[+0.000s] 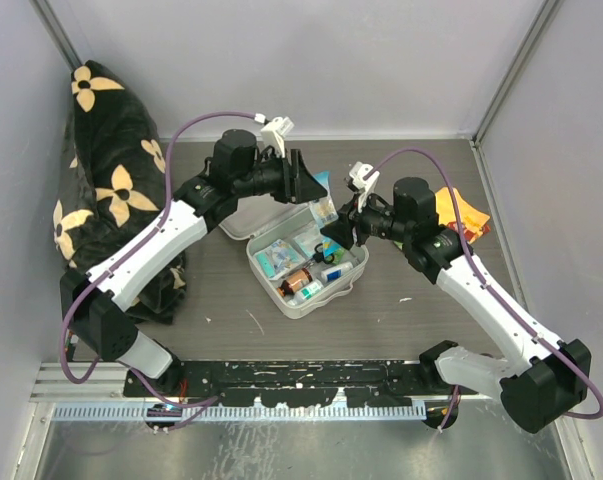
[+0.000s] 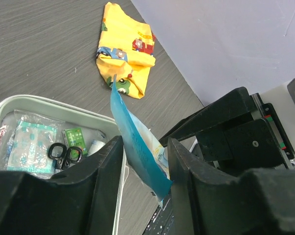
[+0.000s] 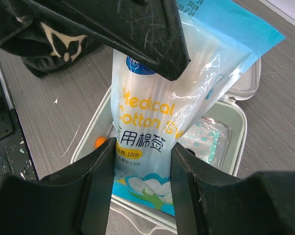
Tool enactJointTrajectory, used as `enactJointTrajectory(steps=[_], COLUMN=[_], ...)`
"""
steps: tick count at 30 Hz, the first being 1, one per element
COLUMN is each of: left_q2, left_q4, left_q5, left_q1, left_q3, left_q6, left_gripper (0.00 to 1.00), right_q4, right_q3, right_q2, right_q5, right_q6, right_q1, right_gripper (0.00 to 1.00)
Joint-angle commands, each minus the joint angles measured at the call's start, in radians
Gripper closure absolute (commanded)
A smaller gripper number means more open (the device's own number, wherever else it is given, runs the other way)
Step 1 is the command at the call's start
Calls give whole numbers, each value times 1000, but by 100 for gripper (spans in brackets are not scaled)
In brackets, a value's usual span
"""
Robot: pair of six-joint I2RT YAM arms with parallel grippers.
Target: Organize the medicine kit
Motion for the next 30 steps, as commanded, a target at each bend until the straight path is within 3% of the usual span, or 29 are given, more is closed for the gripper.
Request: enactJointTrajectory(steps=[1, 9, 15, 20, 24, 30], left_q2=[-1, -25, -57, -94, -146, -222], left_q4=[56, 77, 98, 123, 88, -18], left_q5=[17, 19, 51, 158, 290, 419], left_q1=[4, 4, 10, 28, 29, 29], left_q3=[-10, -46, -69, -88, -116, -146], left_q6=[-18, 19, 86, 192, 376, 572], left_gripper=[60, 77, 100, 100, 100, 99], right_q4=[33, 35, 4, -40, -167, -403], right_q3=[20, 17, 11, 24, 93, 255], right_q2=[-17, -18, -40, -82, -75, 36], right_q5=[9, 22, 28, 37, 28, -49], right_q6=[-20, -22, -66, -135, -291, -470], right_q1=[8, 8, 6, -2, -2, -3], right_gripper=[50, 49, 29, 12, 3, 0])
